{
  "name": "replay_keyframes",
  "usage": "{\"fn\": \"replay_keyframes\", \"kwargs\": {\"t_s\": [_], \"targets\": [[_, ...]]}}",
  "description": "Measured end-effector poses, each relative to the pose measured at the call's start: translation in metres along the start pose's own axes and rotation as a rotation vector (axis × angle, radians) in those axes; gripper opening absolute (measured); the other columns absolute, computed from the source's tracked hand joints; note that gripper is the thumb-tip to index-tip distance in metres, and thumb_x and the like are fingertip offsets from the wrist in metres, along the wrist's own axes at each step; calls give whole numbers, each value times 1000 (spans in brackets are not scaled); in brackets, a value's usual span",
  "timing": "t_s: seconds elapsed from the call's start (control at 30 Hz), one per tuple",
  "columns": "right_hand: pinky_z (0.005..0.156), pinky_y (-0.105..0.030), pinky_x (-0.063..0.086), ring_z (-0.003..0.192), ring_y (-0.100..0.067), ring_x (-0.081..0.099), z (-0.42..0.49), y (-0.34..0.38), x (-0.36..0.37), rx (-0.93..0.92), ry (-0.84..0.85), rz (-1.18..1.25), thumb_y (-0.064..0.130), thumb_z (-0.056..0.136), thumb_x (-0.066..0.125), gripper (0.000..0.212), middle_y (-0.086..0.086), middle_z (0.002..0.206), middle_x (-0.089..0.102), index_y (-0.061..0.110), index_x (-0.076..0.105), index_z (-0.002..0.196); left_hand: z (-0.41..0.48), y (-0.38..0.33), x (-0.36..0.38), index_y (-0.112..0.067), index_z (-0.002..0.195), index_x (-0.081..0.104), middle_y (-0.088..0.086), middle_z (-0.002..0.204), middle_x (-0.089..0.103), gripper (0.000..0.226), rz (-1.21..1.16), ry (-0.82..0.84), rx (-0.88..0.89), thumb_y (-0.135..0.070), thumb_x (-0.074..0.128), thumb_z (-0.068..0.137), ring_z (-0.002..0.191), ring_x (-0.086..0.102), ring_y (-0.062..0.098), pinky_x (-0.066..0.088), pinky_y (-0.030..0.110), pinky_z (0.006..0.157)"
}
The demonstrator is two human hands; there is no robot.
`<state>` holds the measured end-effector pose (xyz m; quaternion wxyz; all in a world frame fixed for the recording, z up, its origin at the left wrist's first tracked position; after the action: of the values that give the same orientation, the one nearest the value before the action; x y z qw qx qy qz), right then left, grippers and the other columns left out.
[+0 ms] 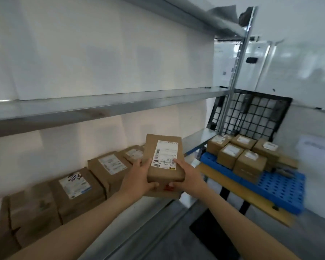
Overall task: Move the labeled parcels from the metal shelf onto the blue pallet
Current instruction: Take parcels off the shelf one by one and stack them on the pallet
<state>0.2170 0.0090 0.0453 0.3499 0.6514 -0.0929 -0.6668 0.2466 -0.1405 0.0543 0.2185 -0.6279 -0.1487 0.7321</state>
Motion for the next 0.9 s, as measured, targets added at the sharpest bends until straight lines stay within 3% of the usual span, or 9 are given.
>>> {"fn": "replay_keyframes", "kwargs": {"t_s": [0.2,0.47,0.73,0.9], "targets": [[99,-23,33,129,-21,38,-19,-104,-57,207,-114,-13,25,77,73,82,-5,145,33,22,25,143,61,-83,75,-24,147,19,4,143,30,91,-42,136,151,-39,73,75,125,42,22,43,32,99],[107,-32,32,130,-22,35,-38,-228,-147,491,-286,-86,26,76,73,80,-3,146,32,26,26,142,147,-207,169,-27,143,22,2,137,33,86,-135,299,409,-37,73,75,120,46,20,43,30,94],[105,-33,41,125,-18,39,-55,-324,-195,703,-472,-4,15,75,72,77,-4,141,34,26,29,138,207,-301,255,-23,140,29,3,138,29,72,-241,488,593,-12,68,80,124,42,20,38,26,102],[106,-30,38,128,-19,38,-75,-379,-221,803,-529,-11,13,72,74,79,-6,142,36,22,31,138,222,-351,307,-22,144,25,2,140,29,77,-259,573,657,-13,68,81,128,39,18,35,23,104]]}}
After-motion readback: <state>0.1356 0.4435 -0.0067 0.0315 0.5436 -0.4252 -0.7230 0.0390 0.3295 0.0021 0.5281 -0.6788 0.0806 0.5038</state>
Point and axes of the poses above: each hand's wrist, its own z-axis towards the middle knuckle, its own x-axis out of the palm, y = z × x, the point moved 9 cm from there along z, towards the middle knuckle
